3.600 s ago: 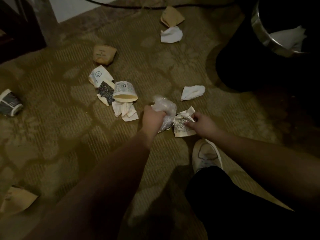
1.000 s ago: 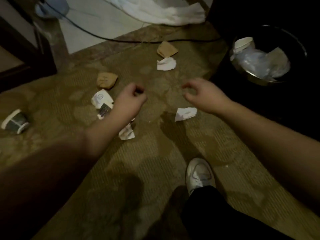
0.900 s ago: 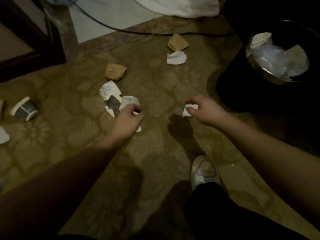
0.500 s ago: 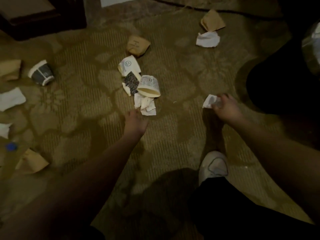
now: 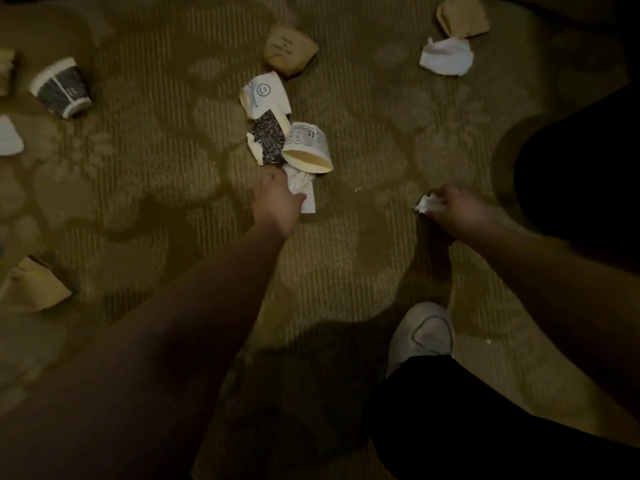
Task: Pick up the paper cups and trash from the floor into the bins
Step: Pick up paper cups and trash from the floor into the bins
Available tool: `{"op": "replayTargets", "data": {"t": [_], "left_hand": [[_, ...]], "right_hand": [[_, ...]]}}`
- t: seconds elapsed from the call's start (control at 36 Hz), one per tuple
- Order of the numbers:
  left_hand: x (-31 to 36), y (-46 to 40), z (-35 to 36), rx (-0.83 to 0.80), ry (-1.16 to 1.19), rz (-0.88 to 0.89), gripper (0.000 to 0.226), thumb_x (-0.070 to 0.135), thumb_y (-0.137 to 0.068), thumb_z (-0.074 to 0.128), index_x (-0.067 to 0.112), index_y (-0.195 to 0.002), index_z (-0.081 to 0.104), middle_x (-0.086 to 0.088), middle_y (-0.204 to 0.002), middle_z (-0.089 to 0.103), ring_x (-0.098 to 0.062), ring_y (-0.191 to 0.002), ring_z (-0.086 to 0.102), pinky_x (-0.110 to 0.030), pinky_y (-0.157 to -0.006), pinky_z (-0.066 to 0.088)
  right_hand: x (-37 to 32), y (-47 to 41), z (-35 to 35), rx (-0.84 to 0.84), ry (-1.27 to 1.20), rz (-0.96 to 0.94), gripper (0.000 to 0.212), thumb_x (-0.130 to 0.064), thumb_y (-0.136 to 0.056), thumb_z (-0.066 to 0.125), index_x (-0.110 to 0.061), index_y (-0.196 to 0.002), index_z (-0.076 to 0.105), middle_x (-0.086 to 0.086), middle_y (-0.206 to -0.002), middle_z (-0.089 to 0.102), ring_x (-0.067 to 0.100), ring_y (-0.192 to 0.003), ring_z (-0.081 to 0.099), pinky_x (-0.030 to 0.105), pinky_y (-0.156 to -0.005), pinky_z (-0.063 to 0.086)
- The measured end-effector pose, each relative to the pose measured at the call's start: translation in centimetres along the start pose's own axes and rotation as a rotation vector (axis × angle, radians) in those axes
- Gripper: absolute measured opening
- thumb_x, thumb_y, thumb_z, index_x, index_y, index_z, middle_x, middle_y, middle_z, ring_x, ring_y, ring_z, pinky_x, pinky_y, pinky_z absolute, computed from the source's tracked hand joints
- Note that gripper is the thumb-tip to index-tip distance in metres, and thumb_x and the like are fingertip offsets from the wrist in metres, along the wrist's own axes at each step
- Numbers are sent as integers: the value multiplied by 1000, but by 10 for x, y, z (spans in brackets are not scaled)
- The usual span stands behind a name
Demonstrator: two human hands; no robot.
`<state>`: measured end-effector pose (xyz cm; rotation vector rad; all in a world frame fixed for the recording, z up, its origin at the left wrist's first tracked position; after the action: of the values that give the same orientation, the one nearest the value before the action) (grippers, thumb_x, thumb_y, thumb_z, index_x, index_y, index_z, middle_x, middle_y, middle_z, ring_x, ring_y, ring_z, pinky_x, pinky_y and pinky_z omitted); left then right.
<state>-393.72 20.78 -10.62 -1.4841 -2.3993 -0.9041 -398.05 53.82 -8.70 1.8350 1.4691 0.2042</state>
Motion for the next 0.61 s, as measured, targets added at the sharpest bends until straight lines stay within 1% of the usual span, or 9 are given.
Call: {"op": "replayTargets", "data": {"t": [0.11,0.17,0.22,0.28,0.33,0.39,0.5,0.56,0.61], "left_hand": [[-2,11,0,-1,-44,74,31,28,-97,56,8,-119,64,-14,-117,62,-31,-110,57,-36,-92,45],[-6,18,-3,-10,45,36,26,25,-99,53,9,-114,68,-13,-111,66,-29,-104,61,-30,-81,43],[-11,26,-7,-21,150,-27,28,24,-100,52,9,-119,67,-12,-114,67,-28,-106,61,-26,-80,40],[-18,34,-13,-31,225,-83,31,24,-101,53,9,-125,65,-12,-120,66,-27,-110,60,-25,-82,39],[-26,40,-21,-33,235,-101,32,25,-100,54,9,-126,64,-12,-121,66,-27,-110,60,-25,-82,39],[-34,45,-29,-48,221,-98,33,25,-100,54,8,-127,63,-12,-121,66,-27,-111,60,-24,-81,37],[-46,48,-41,-142,120,-119,38,27,-101,52,11,-136,55,-11,-125,63,-25,-112,58,-29,-91,41],[-51,47,-44,-186,110,-148,38,30,-102,51,15,-136,55,-9,-121,64,-23,-108,60,-34,-92,46],[-56,48,-48,-210,140,-170,33,30,-101,51,16,-129,59,-8,-112,66,-19,-97,61,-33,-82,47]], "right_hand": [[-5,-2,-1,-25,191,-93,40,-47,-93,63,-14,-114,67,9,-117,54,28,-108,54,43,-90,49],[-13,-3,-4,-18,290,-155,36,-51,-92,61,-20,-108,69,6,-114,52,29,-113,50,43,-92,46],[-30,-3,-9,-20,332,-237,30,-48,-93,61,-26,-113,67,3,-118,50,29,-121,45,44,-96,43],[-59,-1,-14,-40,231,-320,32,-45,-94,61,-27,-120,64,-2,-122,47,21,-121,44,39,-95,43],[-96,3,-20,-64,33,-362,36,-42,-95,61,-23,-125,63,-7,-128,44,10,-115,44,25,-83,41],[-132,0,-24,-74,-91,-406,40,-41,-94,63,-20,-128,62,-8,-138,43,6,-117,42,20,-79,38],[-194,-13,-23,-170,6,-515,36,-45,-91,67,-25,-121,65,-7,-152,40,14,-135,40,28,-95,32],[-214,-22,-15,-234,124,-527,38,-44,-91,67,-27,-124,64,-4,-151,42,19,-133,43,32,-93,36],[-226,-31,0,-292,190,-501,44,-43,-89,69,-26,-129,61,-1,-146,48,20,-122,50,33,-86,41]]}}
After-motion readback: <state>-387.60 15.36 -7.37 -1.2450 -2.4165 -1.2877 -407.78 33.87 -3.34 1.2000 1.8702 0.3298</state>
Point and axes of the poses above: each hand's wrist, its own y-axis away from the middle knuckle, its own z-axis out of the palm, x = y × z, the point moved 2 cm from there along -y, towards the middle knuckle
